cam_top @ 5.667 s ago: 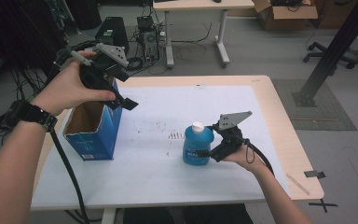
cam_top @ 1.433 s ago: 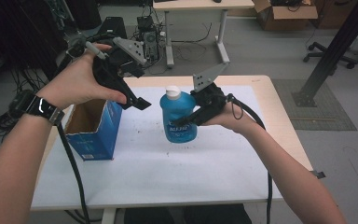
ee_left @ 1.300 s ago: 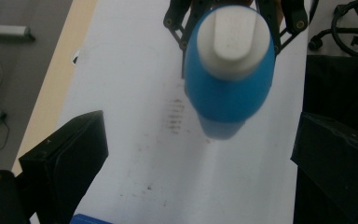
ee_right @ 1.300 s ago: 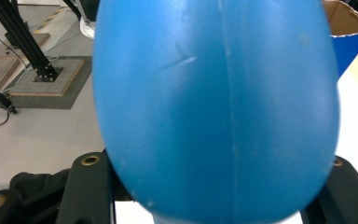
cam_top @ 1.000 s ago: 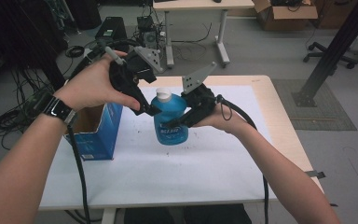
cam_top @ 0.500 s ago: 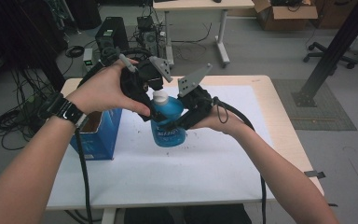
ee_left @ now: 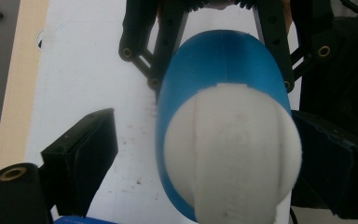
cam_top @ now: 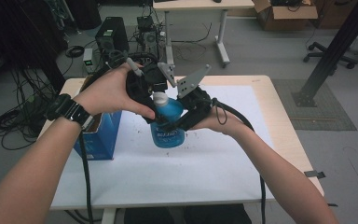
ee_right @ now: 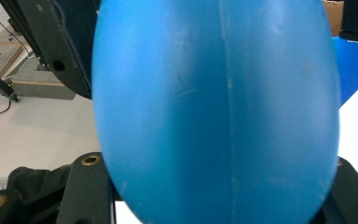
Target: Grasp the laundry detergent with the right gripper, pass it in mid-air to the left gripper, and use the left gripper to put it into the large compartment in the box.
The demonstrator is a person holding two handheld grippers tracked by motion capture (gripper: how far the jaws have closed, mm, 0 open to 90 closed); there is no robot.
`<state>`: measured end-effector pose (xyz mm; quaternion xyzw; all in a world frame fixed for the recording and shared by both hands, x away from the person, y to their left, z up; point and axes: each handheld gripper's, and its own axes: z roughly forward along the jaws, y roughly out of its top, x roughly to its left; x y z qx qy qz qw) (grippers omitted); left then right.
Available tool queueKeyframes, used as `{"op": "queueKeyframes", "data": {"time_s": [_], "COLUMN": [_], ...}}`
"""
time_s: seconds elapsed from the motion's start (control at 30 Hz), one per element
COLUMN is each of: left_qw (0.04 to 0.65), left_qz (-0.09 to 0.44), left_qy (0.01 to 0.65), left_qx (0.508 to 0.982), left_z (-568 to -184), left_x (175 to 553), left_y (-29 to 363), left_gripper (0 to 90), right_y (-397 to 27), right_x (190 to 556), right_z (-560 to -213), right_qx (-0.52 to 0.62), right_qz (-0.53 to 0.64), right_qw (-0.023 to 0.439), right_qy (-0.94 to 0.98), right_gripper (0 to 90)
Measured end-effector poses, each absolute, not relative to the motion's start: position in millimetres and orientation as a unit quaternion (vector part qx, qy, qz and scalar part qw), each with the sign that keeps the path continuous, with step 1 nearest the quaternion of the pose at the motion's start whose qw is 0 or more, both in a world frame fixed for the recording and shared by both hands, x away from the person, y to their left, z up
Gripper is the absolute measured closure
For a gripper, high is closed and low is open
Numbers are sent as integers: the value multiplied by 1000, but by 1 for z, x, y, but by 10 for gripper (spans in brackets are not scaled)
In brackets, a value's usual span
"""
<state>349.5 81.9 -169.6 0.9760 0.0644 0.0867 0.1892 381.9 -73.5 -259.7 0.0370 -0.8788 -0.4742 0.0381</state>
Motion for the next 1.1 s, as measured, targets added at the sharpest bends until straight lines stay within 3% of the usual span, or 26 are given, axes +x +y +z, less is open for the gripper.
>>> {"op": "queueKeyframes", "data": {"time_s": [0.37, 1.1], "left_qw": [185, 182], "left_qz": [79, 62], "left_qy": [54, 45], "left_qx": [978, 980], "left_z": [-171, -172], "left_x": [350, 349], "left_y": [79, 78], "left_gripper": [247, 373], "right_y": [-72, -72], "right_x": [381, 381], "right_z": [-261, -262], "right_qx": [40, 42], "right_qz": [-470, -464], "right_qw": [35, 35], "right_qy": [-881, -884], "right_gripper": [424, 425]}}
